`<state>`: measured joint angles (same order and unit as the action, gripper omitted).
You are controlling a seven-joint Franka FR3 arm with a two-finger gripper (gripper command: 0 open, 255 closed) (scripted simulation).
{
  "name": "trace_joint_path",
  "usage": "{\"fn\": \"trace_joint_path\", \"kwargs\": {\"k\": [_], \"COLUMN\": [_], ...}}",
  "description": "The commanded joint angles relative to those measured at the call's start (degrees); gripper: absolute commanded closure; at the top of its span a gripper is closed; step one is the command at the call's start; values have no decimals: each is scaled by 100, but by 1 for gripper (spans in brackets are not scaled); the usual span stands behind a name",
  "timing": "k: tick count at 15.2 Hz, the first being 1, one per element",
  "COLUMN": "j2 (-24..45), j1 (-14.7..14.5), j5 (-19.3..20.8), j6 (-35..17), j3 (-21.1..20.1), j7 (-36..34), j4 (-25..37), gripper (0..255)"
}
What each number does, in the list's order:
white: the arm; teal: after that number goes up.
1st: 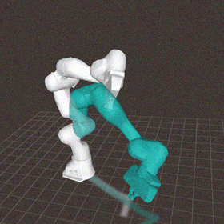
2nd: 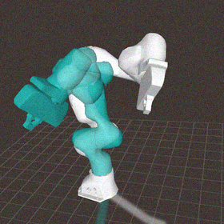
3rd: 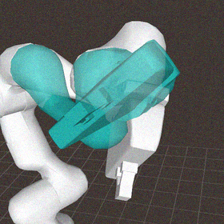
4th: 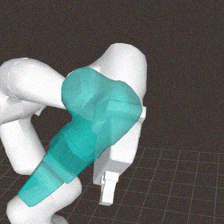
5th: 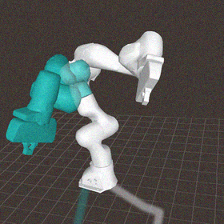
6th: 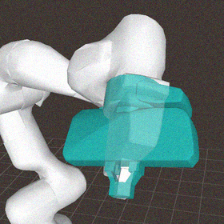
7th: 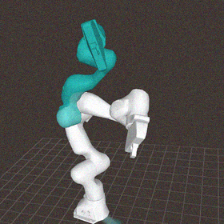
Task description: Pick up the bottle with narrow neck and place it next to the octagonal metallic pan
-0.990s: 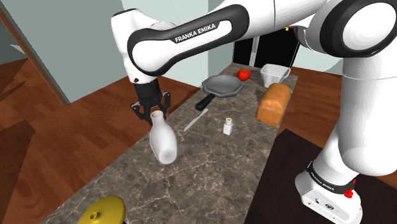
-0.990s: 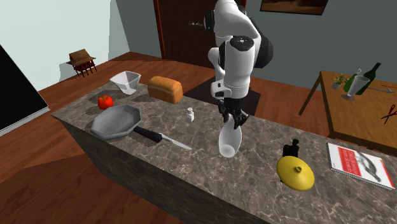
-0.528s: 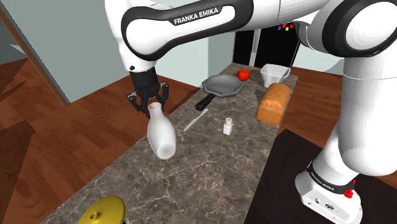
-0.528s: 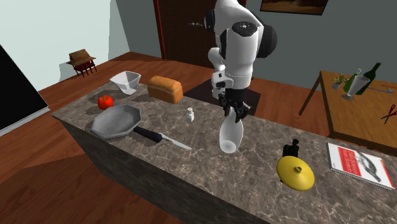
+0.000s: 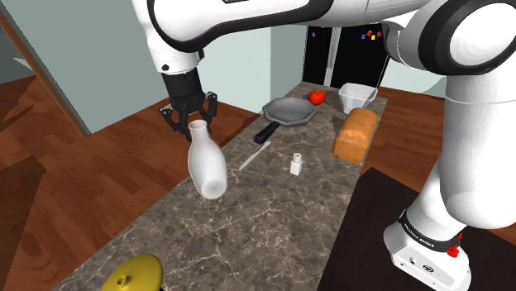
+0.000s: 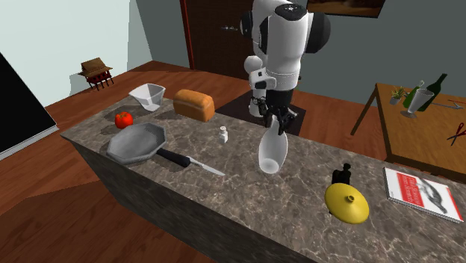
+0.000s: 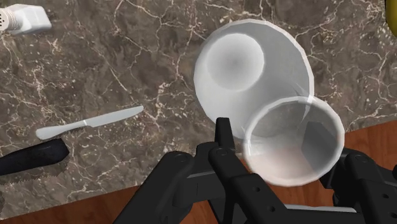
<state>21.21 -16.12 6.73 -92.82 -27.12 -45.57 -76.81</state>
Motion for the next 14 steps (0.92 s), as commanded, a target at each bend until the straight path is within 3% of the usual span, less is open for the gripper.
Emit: {"fn": "trace_joint_path", "kwargs": {"k": [1,7,14], "j2": [25,-979,-1879], "j1": [-22,659,1261], "j5": [9,-419,-764], "j6": [163,206,483], "j3": [-2,139,499], "j7": [-2,734,1675], "j4": [187,-696,-1259], "gripper": [255,255,255]}}
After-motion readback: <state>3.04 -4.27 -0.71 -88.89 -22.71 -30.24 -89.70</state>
